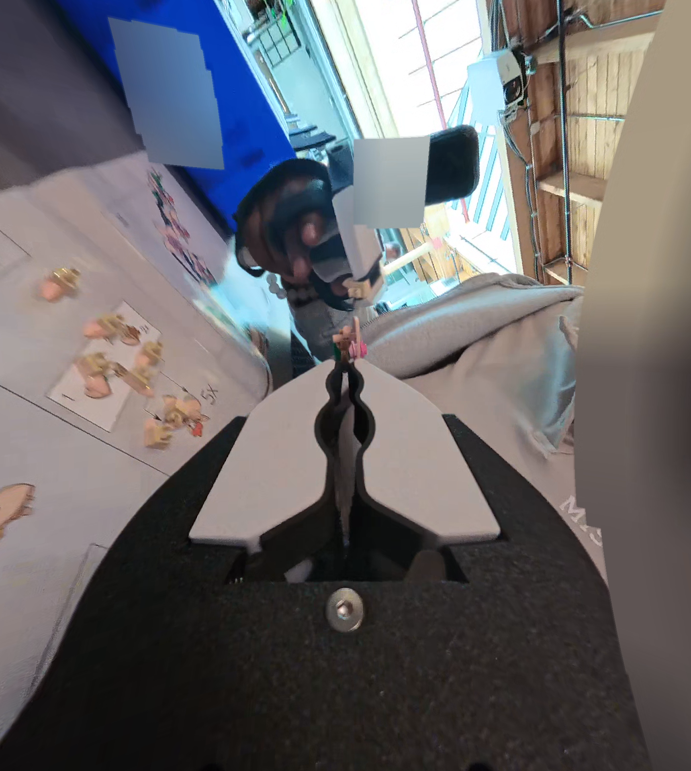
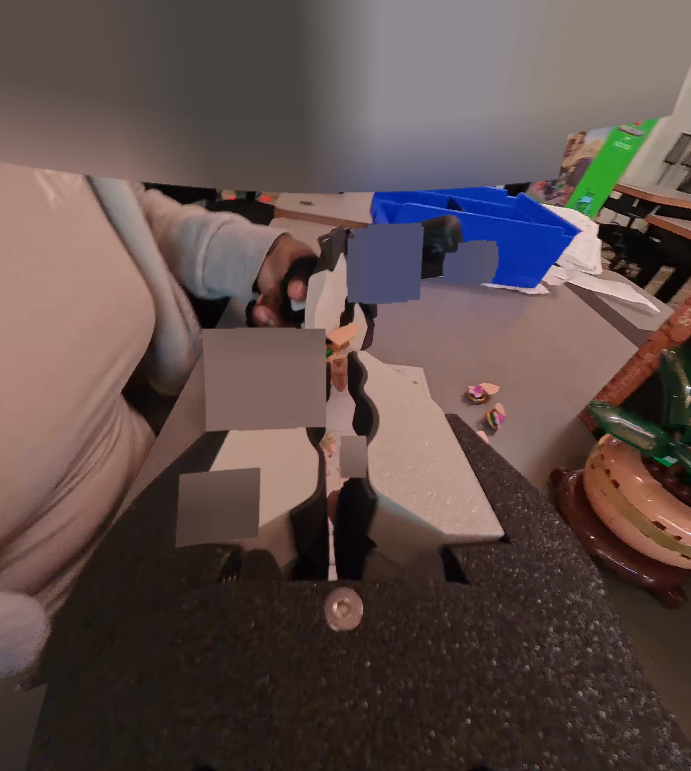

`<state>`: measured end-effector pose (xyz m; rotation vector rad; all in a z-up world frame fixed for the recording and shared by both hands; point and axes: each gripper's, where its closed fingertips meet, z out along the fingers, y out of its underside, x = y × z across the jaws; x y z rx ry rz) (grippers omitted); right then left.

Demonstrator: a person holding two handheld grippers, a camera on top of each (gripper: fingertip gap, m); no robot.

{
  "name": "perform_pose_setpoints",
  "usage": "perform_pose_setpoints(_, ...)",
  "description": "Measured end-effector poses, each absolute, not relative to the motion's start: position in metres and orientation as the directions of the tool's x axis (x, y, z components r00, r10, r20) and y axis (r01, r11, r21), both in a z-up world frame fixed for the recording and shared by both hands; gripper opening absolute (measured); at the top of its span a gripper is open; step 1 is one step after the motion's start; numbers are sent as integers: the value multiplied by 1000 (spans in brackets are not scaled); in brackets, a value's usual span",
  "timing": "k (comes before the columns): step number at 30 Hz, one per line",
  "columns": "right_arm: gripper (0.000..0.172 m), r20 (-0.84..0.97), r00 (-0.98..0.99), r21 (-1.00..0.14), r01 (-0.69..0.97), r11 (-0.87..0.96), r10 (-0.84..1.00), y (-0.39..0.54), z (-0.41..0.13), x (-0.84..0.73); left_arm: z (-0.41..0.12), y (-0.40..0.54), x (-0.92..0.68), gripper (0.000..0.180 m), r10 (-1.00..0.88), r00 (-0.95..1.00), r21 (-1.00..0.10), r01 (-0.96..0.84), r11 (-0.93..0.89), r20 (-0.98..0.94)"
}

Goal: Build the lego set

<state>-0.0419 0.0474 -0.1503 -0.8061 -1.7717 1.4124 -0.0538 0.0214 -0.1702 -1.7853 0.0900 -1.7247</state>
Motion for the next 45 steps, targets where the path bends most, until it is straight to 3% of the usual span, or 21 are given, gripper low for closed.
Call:
perform_pose_setpoints(16,6,248,-717,-873,126,471,651,25,-197,-38,-201,9,-40,2,-354,145,-383,324,-865,924)
perform_pose_setpoints(45,6,186,-752,-886,150,439,633,22,-198,-39,-203,7,-38,2,-348,141,-375,306,-875,927)
